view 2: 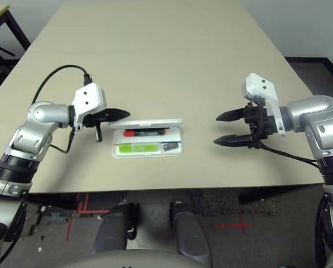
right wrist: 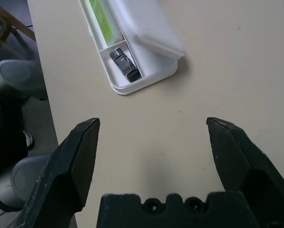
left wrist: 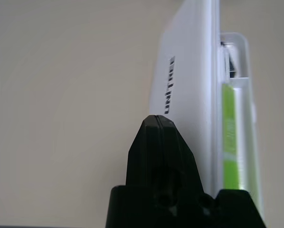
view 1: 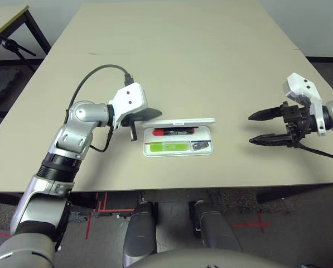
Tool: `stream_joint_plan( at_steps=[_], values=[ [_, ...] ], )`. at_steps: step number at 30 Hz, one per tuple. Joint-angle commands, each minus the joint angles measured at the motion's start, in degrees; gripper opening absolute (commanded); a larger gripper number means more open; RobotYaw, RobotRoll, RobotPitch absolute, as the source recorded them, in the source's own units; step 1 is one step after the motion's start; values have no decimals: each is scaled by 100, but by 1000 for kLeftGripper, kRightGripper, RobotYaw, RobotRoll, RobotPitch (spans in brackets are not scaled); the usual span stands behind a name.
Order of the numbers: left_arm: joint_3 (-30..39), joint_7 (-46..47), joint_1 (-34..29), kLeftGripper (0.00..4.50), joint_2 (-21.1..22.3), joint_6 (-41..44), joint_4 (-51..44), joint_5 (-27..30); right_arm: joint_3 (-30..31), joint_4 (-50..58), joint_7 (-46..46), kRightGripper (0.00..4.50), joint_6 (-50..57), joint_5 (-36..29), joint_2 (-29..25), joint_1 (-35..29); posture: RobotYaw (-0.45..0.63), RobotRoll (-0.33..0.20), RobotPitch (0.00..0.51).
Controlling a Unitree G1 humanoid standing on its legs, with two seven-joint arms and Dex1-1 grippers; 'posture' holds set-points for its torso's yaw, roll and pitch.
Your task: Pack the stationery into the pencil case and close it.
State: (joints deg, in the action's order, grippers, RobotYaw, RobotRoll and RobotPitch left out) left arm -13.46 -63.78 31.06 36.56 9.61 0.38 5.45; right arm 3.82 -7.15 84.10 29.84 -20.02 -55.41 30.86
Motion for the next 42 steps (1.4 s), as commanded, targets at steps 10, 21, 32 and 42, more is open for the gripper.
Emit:
stream_joint_plan(
  at_steps=[10, 21, 32, 42],
  values=[
    [-881, -21, -299, 23, 79, -693, 725, -991, 120, -109, -26, 4500, -157, 154, 62, -7, -47, 0, 137],
    [-22, 501, -137, 387, -471, -297, 610, -191, -50, -239, -319, 4500, -192, 98, 261, 31, -49, 0, 137],
    [1918, 2970, 618, 4450, -846, -842, 2430, 44, -1085, -2433, -3703, 4500, -1306, 612, 1793, 1064, -36, 0, 141],
    [3139, 4964, 890, 4483, -268, -2077, 4680, 51, -2176, -5056, -7278, 4500, -2994, 928, 2045, 1783, -24, 0, 136]
  ],
)
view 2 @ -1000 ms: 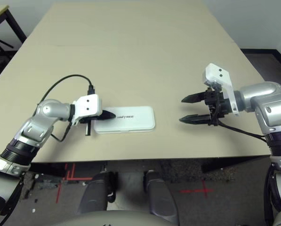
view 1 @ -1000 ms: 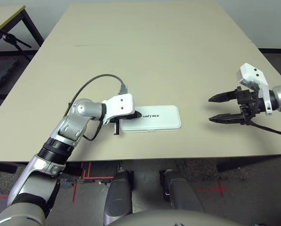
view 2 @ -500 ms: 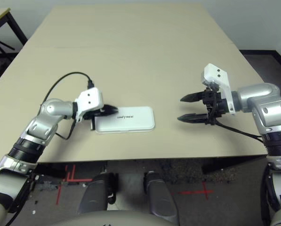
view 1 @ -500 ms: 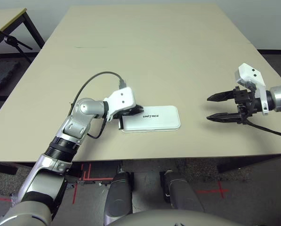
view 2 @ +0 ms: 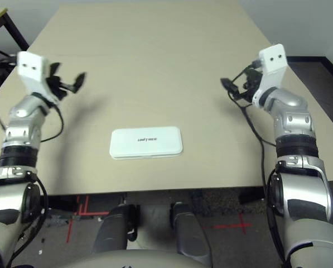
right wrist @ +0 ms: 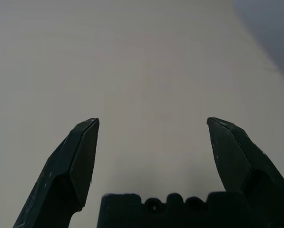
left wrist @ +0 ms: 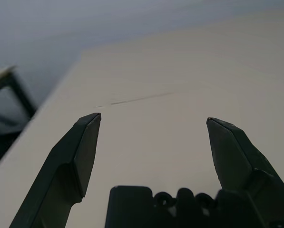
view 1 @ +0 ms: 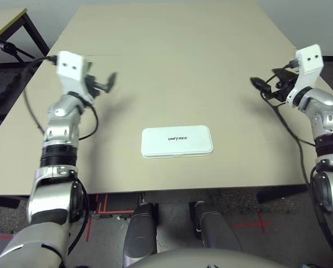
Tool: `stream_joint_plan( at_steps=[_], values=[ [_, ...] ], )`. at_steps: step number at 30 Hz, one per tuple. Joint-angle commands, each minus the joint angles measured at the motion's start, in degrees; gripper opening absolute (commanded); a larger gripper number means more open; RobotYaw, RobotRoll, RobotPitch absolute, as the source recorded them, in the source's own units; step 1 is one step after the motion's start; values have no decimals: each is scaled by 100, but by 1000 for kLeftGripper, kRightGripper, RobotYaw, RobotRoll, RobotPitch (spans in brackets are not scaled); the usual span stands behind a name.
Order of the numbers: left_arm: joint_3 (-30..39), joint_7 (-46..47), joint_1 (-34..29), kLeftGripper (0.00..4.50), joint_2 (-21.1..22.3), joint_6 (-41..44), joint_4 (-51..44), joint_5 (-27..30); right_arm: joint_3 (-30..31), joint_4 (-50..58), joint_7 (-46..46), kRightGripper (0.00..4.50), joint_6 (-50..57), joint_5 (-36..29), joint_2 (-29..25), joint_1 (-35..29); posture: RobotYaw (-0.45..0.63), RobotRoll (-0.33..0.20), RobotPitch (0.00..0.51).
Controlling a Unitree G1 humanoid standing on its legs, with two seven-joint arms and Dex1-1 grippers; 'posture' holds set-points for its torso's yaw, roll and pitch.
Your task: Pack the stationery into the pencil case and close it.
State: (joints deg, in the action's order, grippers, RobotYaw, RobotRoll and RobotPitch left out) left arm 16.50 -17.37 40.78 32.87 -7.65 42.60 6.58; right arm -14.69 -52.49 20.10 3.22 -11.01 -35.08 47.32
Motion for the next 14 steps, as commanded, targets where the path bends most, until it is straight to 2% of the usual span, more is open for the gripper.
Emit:
stream_joint_plan(
  at_steps=[1, 14],
  values=[
    [166, 377, -94, 4483, 120, -442, 559, -59, -354, -623, -1020, 4500, -401, 33, 14, 153, -24, 0, 137],
    [193, 579, -85, 4483, 184, -874, 934, -7, -251, -1115, -939, 4500, -947, 167, 53, 346, -22, 0, 141]
  ],
)
